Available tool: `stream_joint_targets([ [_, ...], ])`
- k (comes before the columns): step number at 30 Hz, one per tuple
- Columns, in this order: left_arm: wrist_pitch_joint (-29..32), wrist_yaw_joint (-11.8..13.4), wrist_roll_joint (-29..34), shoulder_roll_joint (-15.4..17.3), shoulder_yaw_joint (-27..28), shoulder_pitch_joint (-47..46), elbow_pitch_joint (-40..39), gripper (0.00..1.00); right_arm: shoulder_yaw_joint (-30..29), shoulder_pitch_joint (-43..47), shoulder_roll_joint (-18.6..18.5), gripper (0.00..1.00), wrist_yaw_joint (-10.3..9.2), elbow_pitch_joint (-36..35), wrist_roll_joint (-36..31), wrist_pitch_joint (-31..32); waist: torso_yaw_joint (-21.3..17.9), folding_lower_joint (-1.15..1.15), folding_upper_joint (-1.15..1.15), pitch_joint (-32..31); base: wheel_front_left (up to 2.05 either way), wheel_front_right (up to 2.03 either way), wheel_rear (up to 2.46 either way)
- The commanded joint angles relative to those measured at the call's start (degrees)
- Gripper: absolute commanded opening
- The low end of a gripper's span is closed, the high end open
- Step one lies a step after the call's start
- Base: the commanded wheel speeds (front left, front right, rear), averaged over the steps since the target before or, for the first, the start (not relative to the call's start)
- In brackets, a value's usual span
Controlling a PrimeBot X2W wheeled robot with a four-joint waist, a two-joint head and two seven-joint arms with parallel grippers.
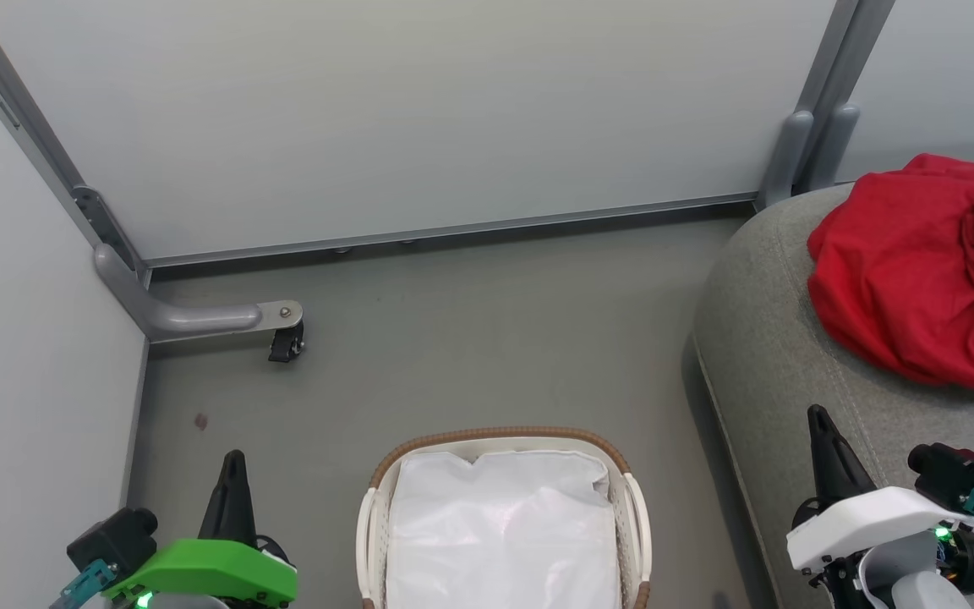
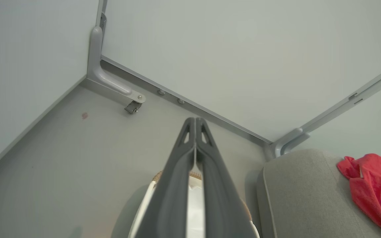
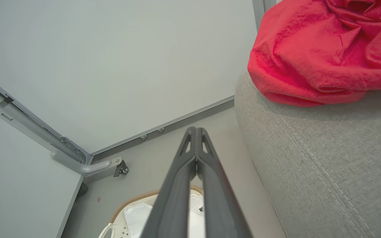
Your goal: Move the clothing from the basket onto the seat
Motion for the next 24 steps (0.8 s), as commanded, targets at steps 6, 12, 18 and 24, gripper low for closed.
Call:
stream_joint_targets([
  [6,1.7,-0.4,-5.9,0.1,1.4,-1.6,-1.6,0.00,-0.5,-1.0,-0.4,0.00,-0.02,-1.4,7.3,1.7,-0.1,0.00,0.00,-0.1,0.00,0.00,0.00],
  [12,3.0,-0.5,-10.2,0.1,2.2,-1.8,-2.1,0.00,-0.8,-1.1,-0.5,0.00,-0.02,-1.7,12.6,3.0,-0.2,0.00,0.00,-0.2,0.00,0.00,0.00],
  [18,4.2,-0.7,-14.2,0.2,2.9,-2.1,-2.5,0.00,-1.1,-1.2,-0.5,0.00,-0.02,-2.0,17.5,4.2,-0.3,0.00,0.00,-0.2,0.00,0.00,0.00],
  [24,5.4,-0.8,-18.0,0.2,3.6,-2.3,-3.0,0.00,-1.3,-1.3,-0.6,0.00,-0.02,-2.2,22.1,5.4,-0.4,0.00,0.00,-0.3,0.00,0.00,0.00],
])
